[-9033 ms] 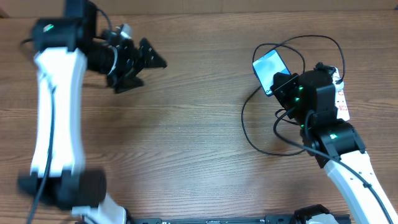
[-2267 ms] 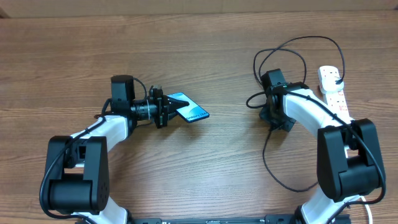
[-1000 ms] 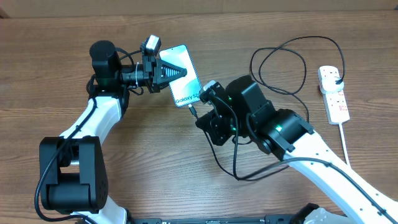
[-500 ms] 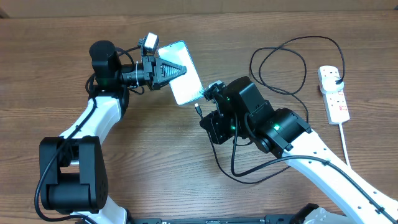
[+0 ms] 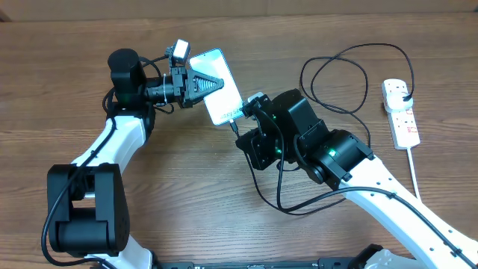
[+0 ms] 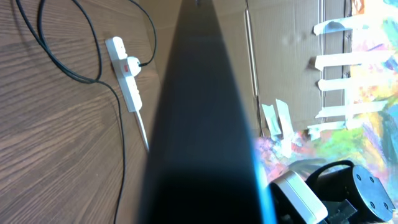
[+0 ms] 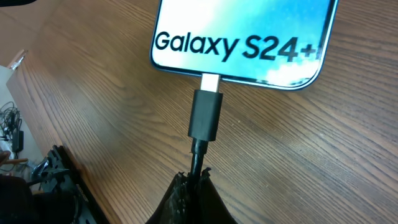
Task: Plug charger to phone and switch on socket
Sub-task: 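Push the USB-C plug into the phone's port with the right gripper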
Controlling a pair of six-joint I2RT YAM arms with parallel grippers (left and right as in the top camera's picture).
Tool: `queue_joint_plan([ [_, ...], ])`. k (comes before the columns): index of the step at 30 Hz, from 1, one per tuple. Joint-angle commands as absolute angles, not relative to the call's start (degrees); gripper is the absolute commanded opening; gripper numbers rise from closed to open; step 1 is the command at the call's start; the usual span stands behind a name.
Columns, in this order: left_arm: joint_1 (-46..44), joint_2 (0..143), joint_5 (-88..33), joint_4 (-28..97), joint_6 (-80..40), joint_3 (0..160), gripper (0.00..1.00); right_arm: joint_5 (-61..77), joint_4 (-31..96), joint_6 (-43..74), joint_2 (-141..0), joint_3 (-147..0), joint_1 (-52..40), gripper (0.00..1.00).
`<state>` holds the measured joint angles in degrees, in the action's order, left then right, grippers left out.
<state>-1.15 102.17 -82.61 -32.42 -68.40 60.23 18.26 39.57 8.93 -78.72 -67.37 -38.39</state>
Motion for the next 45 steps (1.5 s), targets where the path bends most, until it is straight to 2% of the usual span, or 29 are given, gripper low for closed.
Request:
queue_joint_plan([
  [1,-1.1,101.9,-84.4,-32.8,-68.6,61.6,0.04,19.0,39.8,8.3,-78.5,-67.4,-38.6,0.04],
  [21,-1.1,101.9,-83.9,-32.8,-72.3,61.6,0.04,19.1,39.9,8.3,-78.5,-67.4,-38.6,0.04],
  [28,-1.2,101.9,-85.4,-32.8,-72.2,61.6,0.04,15.2,38.8,8.3,-78.5,-67.4,-38.6,0.04],
  [45,-1.7,101.9,-86.9,-32.8,-72.2,61.6,0.04,15.0,32.6,7.0,-78.6,-67.4,-38.6,0.04],
])
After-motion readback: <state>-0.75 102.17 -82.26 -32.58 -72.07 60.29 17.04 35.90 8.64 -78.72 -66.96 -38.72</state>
